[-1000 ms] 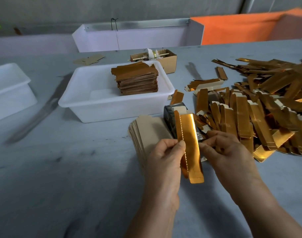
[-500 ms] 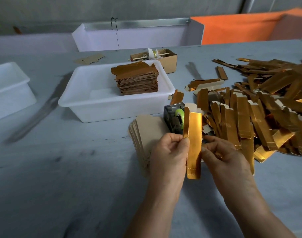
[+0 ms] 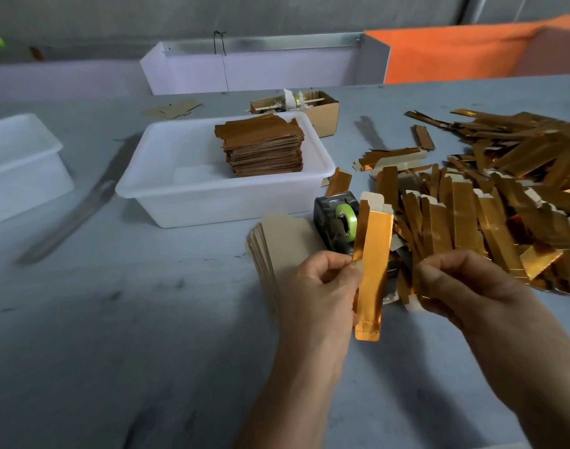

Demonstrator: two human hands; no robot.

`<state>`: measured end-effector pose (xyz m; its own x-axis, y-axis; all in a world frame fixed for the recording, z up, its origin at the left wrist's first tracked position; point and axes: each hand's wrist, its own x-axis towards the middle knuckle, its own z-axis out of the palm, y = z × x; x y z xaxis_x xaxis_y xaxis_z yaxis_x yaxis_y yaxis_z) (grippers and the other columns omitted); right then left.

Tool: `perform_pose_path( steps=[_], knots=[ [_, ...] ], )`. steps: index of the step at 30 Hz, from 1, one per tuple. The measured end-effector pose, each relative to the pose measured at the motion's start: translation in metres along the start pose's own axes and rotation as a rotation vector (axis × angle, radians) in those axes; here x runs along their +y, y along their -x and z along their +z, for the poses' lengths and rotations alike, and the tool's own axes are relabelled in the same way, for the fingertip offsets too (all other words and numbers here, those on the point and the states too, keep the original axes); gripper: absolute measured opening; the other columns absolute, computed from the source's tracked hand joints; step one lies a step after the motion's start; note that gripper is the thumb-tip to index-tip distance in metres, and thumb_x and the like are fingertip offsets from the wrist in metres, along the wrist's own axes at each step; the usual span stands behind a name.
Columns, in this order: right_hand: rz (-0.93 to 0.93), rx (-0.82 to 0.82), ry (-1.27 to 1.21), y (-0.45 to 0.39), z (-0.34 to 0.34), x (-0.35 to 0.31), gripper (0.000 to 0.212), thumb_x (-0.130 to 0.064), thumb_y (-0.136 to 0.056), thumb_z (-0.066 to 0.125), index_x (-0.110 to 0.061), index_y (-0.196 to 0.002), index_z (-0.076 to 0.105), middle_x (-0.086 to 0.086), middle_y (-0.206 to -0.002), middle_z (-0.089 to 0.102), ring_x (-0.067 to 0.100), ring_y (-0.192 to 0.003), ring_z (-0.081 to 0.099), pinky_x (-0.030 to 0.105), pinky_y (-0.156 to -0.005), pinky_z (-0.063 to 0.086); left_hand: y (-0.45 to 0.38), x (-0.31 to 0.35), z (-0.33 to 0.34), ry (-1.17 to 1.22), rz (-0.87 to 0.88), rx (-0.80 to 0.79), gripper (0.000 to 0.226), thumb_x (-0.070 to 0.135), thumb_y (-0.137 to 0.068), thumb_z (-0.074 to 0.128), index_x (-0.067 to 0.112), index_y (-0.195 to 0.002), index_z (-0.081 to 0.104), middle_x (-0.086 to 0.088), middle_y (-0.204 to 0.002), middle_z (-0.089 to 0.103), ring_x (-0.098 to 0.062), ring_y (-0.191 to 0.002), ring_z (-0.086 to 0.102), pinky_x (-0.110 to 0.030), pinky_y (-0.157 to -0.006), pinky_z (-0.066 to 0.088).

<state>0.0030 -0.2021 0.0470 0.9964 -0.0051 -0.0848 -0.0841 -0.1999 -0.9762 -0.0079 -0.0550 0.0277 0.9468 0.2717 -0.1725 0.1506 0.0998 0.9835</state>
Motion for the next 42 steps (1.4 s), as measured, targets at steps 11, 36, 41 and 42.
perform_pose_path(
  steps=[11, 36, 41, 42],
  knots=[
    [-0.297, -0.301, 0.244, 0.003, 0.006, -0.025, 0.023, -0.034, -0.068, 0.054, -0.033, -0.08, 0.073, -0.014, -0.081, 0.07, 0.001, -0.078, 0.061, 0.01, -0.062, 0.047, 0.012, 0.009, -0.005, 0.173, -0.08, -0.096, 0.006, 0.006, -0.088, 0.065, 0.005, -0.088, 0.071, -0.007, -0.079, 0.074, -0.016, -0.072, 0.073, -0.023, -0.063, 0.058],
    [-0.364, -0.037, 0.664, 0.005, 0.027, -0.025, 0.032, -0.033, -0.076, 0.069, -0.037, -0.086, 0.039, -0.018, -0.068, 0.058, -0.008, -0.062, 0.054, 0.005, -0.049, 0.043, 0.022, 0.004, -0.006, 0.0, 0.078, -0.021, 0.021, 0.016, -0.093, 0.059, 0.017, -0.076, 0.072, 0.0, -0.069, 0.073, -0.016, -0.065, 0.072, -0.027, -0.061, 0.06],
    [-0.407, 0.048, 0.803, 0.009, 0.028, -0.027, 0.033, -0.033, -0.077, 0.07, -0.029, -0.093, 0.042, -0.017, -0.068, 0.053, 0.002, -0.063, 0.056, 0.013, -0.051, 0.042, 0.027, 0.001, 0.004, -0.107, 0.212, 0.101, 0.017, 0.022, -0.091, 0.062, 0.022, -0.076, 0.071, 0.005, -0.067, 0.069, -0.012, -0.066, 0.069, -0.023, -0.058, 0.057],
    [-0.403, 0.057, 0.82, 0.009, 0.028, -0.028, 0.034, -0.034, -0.076, 0.07, -0.029, -0.094, 0.042, -0.016, -0.068, 0.053, 0.005, -0.063, 0.056, 0.015, -0.052, 0.043, 0.029, 0.001, 0.006, -0.123, 0.237, 0.114, 0.016, 0.022, -0.09, 0.062, 0.022, -0.076, 0.071, 0.004, -0.067, 0.069, -0.013, -0.066, 0.068, -0.027, -0.06, 0.058]
  ],
)
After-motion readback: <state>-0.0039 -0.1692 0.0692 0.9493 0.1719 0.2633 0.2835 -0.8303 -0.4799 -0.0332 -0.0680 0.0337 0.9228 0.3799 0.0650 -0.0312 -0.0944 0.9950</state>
